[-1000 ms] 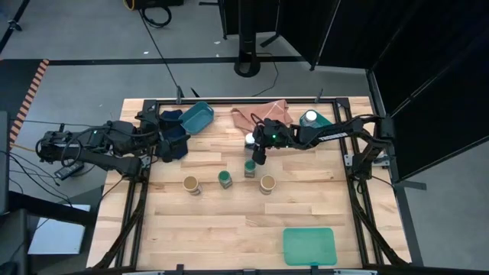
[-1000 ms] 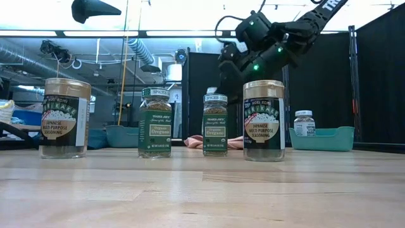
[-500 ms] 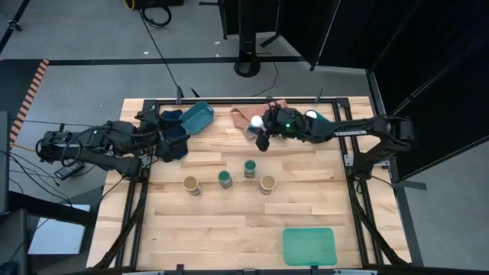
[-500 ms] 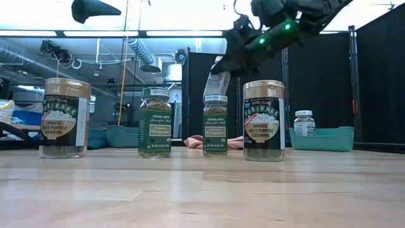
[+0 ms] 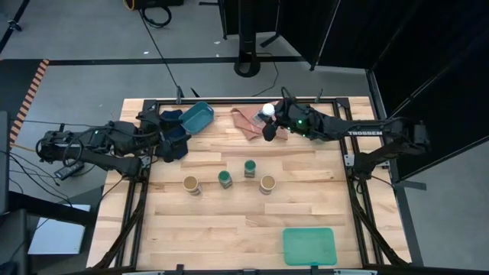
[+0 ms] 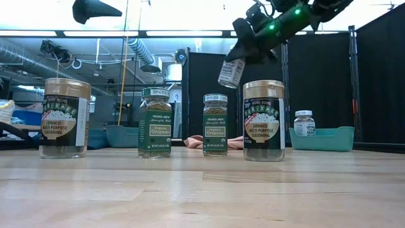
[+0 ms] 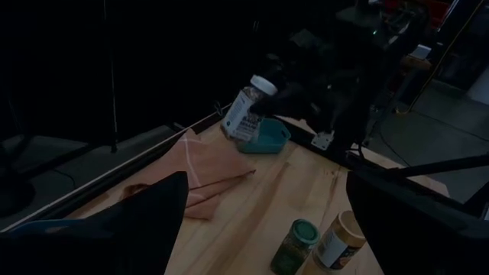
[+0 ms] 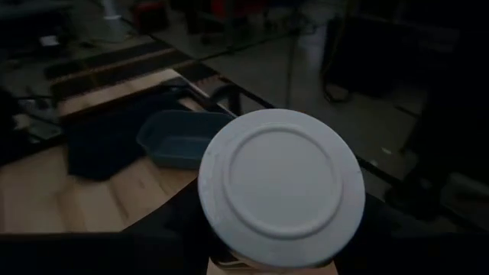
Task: Sort spices by type
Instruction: Put the white seasoning bottle into the green bin
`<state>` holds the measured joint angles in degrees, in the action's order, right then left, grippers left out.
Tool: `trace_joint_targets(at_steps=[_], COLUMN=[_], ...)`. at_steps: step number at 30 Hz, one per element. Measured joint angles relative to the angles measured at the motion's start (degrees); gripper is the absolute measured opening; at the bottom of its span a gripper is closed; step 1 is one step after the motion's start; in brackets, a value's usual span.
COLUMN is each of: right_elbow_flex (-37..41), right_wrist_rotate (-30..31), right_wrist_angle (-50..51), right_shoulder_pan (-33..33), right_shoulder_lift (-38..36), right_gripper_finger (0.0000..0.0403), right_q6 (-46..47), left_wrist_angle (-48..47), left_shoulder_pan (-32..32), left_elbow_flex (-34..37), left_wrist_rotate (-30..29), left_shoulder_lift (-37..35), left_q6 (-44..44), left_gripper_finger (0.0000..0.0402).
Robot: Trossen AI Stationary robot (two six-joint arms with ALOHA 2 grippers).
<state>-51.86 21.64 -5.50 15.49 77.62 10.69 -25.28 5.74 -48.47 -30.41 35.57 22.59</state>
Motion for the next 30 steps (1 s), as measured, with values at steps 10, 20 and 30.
trace_joint_targets(at_steps=[10,20,30], right_elbow_flex=[0.0,0.0,0.0], right_wrist_rotate=[1.5,1.4,5.8], right_wrist_angle=[8.5,20.3,34.3], right_shoulder_pan=[0.0,-0.7,-3.4], right_shoulder_lift=[-1.0,-1.6,-8.7], right_gripper_finger=[0.0201,0.0201,0.0201], right_q6=[9.9,18.5,21.5], left_wrist_angle=[0.0,0.3,1.8], left_shoulder_pan=[0.0,0.0,0.0], left_elbow_flex=[0.0,0.0,0.0], left_wrist_rotate=[0.0,0.0,0.0], left_shoulder_lift=[3.7,5.0,4.9], left_q6=[0.2,2.1,2.1], left_gripper_finger=[0.0363,0.0363,0.0363])
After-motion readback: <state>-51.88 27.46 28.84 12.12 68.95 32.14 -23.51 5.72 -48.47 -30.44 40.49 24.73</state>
